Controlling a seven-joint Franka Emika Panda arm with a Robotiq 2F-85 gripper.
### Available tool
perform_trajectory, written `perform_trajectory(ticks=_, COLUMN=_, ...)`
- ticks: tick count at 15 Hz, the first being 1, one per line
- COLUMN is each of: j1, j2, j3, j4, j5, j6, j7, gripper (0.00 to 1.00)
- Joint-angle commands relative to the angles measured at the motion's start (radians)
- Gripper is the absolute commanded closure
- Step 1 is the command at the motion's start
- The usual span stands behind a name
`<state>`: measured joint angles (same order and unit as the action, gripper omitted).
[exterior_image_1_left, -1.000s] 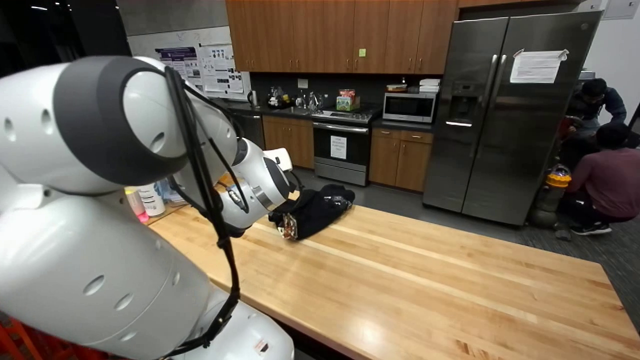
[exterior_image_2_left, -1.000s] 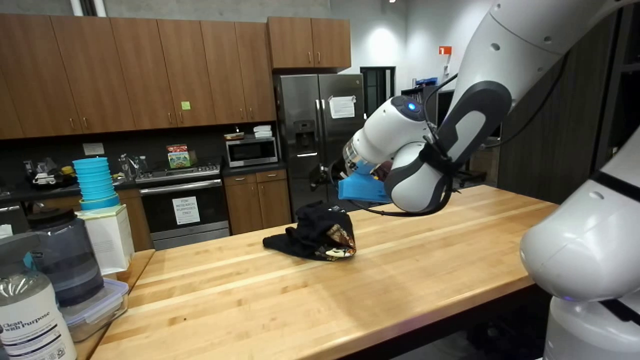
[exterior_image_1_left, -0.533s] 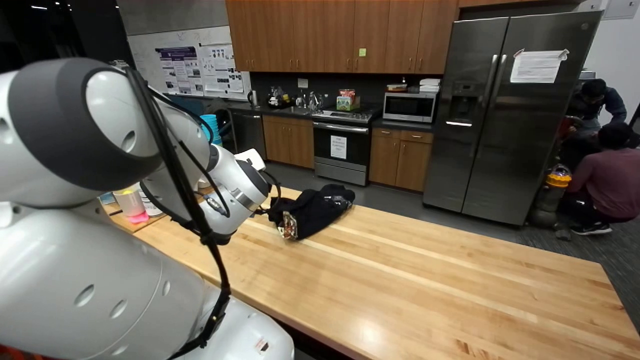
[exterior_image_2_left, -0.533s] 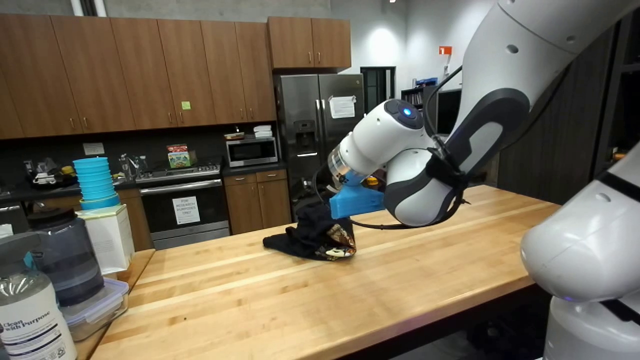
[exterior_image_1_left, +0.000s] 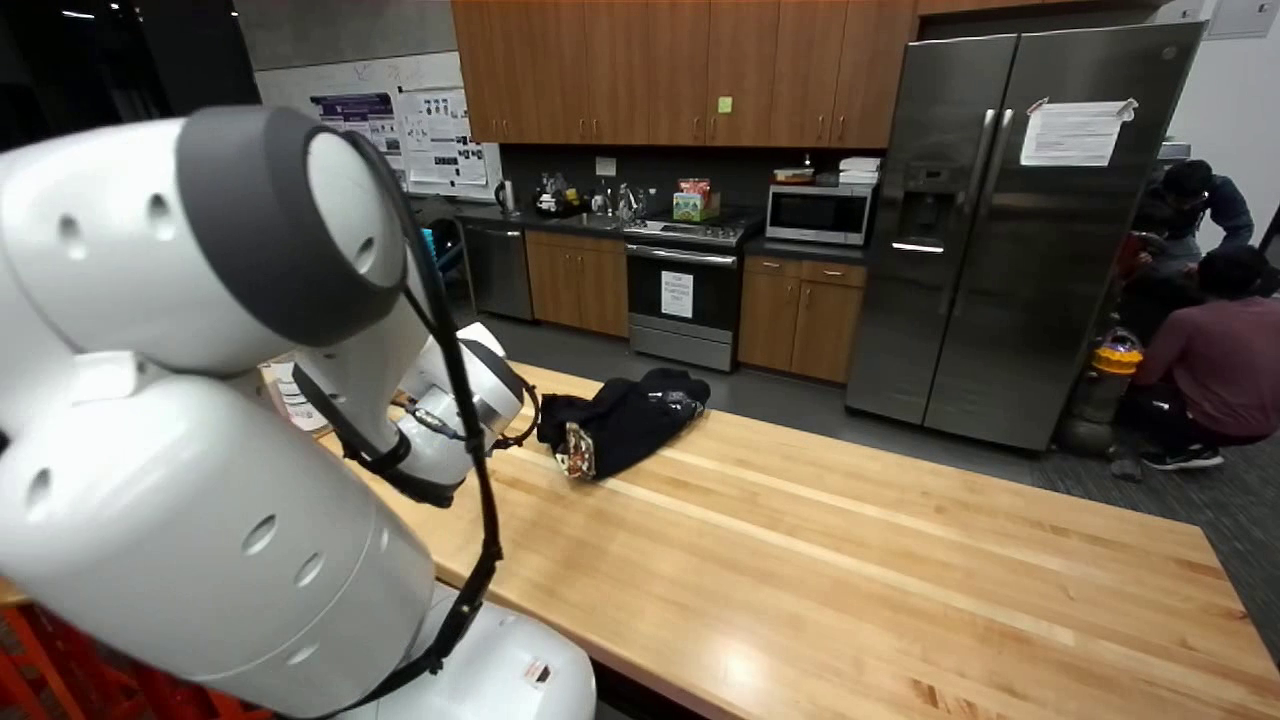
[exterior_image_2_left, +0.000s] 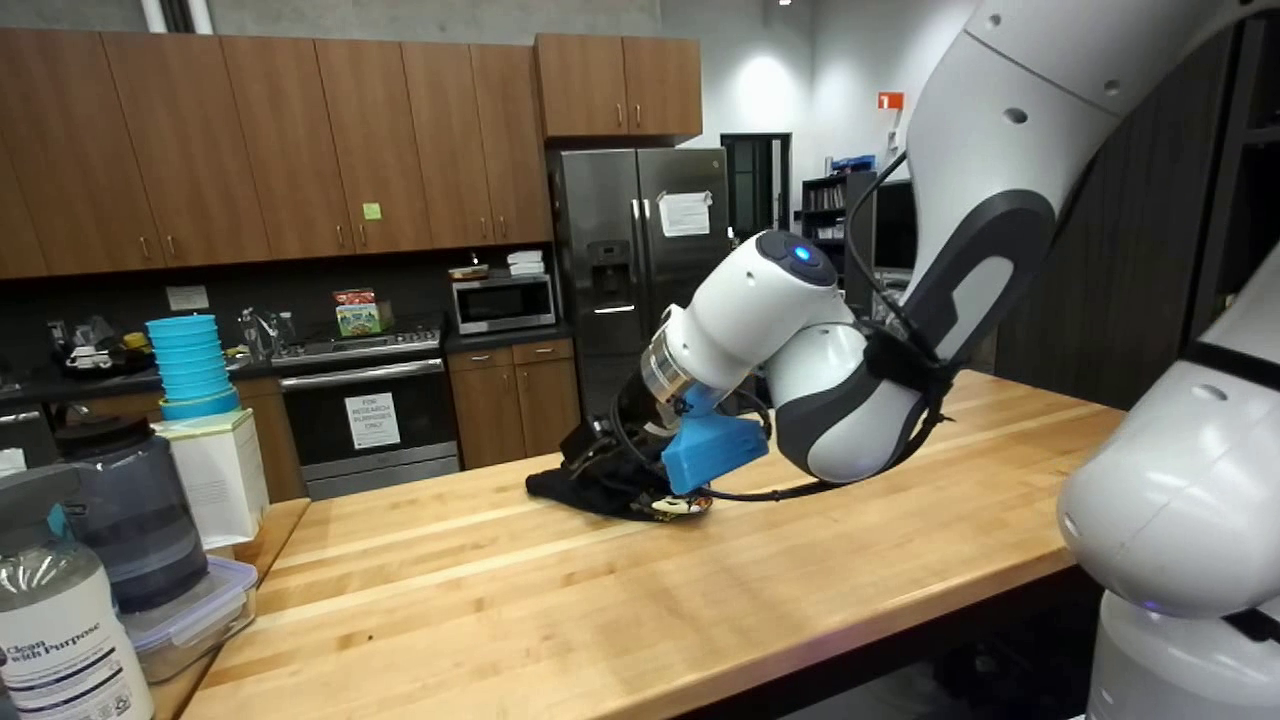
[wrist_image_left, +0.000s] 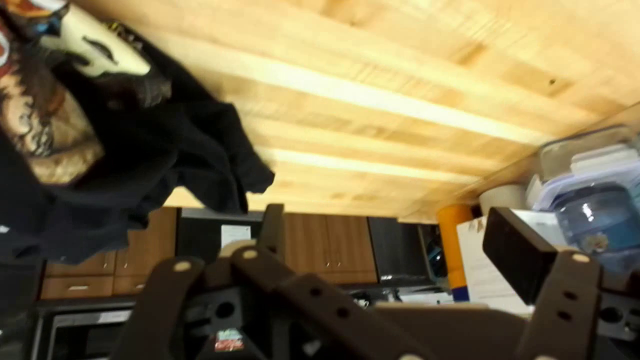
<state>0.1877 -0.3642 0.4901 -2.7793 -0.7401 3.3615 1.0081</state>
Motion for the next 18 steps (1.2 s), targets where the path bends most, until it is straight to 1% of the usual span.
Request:
perform_trajectory(ticks=1, j1=0.134, j2=0.176, j3=-0.128, j4=0.033, j5=-0.092, j6=0.005, j7=-0.029, gripper=0.00)
perform_trajectory(ticks=3, j1=0.174, j2=0.235, j3=-0.172, j4=0.042, j5=-0.145, j6=0.020, j7=-0.038, gripper=0.00)
perform_trajectory(ticks=5, j1=0.193, j2=0.266, j3=-0.198, j4=0.045, j5=-0.198, j6=0.035, j7=-0.038, gripper=0.00)
perform_trajectory(ticks=6, j1=0.167, j2=0.229, j3=-0.158, j4=0.026, j5=-0.148, j6=0.012, j7=-0.027, gripper=0.00)
perform_trajectory(ticks=9, j1=0.179, j2=0.267, j3=-0.176, j4=0.038, j5=-0.170, j6=0.021, j7=-0.037, gripper=0.00)
perform_trajectory(ticks=18, j1=0.182, j2=0.269, j3=-0.178, j4=0.043, j5=-0.170, j6=0.022, j7=-0.038, gripper=0.00)
